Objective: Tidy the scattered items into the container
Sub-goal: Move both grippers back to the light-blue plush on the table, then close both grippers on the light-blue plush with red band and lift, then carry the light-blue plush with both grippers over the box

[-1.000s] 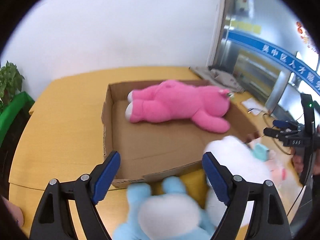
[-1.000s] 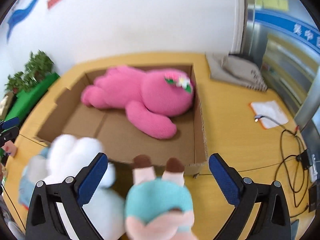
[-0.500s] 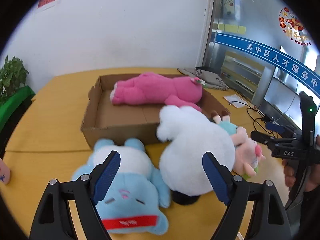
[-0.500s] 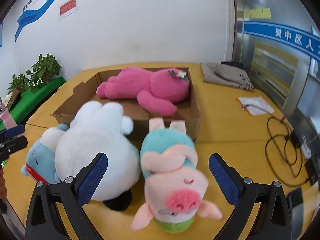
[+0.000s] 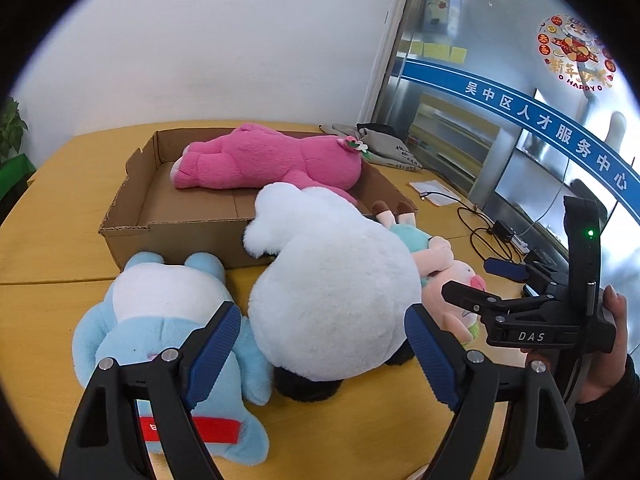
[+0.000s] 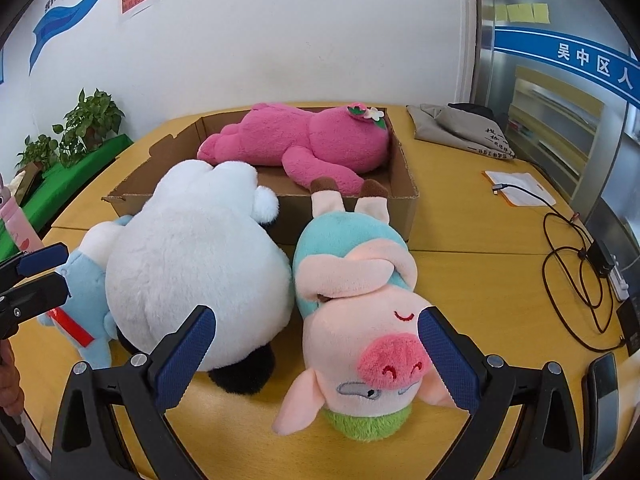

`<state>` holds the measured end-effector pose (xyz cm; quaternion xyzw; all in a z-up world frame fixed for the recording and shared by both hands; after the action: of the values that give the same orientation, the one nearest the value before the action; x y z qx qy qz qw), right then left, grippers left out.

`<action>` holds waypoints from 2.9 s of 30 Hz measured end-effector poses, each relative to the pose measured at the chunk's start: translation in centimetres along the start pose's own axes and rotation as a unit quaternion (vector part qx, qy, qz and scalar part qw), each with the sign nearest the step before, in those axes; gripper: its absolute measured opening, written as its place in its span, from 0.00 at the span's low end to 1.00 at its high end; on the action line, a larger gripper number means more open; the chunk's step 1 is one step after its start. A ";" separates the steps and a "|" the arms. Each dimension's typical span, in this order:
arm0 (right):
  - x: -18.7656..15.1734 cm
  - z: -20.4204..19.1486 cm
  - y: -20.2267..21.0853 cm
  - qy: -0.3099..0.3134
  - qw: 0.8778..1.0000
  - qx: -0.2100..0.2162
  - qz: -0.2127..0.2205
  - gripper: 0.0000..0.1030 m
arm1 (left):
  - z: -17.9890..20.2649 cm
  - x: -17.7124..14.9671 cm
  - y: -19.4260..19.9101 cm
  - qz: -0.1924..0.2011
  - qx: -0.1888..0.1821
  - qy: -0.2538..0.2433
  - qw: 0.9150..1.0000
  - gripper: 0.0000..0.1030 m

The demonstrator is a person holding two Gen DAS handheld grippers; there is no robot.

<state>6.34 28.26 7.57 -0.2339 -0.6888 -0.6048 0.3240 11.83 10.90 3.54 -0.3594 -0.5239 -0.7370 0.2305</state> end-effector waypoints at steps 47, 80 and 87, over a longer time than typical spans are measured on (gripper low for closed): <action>-5.8 -25.0 -7.8 0.247 0.955 0.159 -0.027 0.94 | -15.9 -6.0 -0.5 -0.068 -0.067 0.205 0.974 0.79; 14.3 -16.4 -3.6 0.230 0.958 0.124 0.117 0.75 | -14.3 17.7 0.2 0.050 -0.082 0.052 0.994 0.69; 15.4 -14.6 -13.1 0.184 0.972 0.149 0.007 0.76 | -19.1 17.2 -8.7 -0.020 -0.078 0.098 0.992 0.69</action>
<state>-11.09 10.70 10.73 -0.0727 -0.6984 -0.5256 0.4804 -10.83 -3.35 7.87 -0.2914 -0.4473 -0.8117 0.2371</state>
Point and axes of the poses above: each gripper's, at about its wrist camera, not at the fingertips, and y roughly against the way its jaws point, z to its right, x to its top, the point moved 1 cm from there along -y, roughly the way its jaws point, and after that the axes turned 3 degrees about x, right-handed, at the moved point
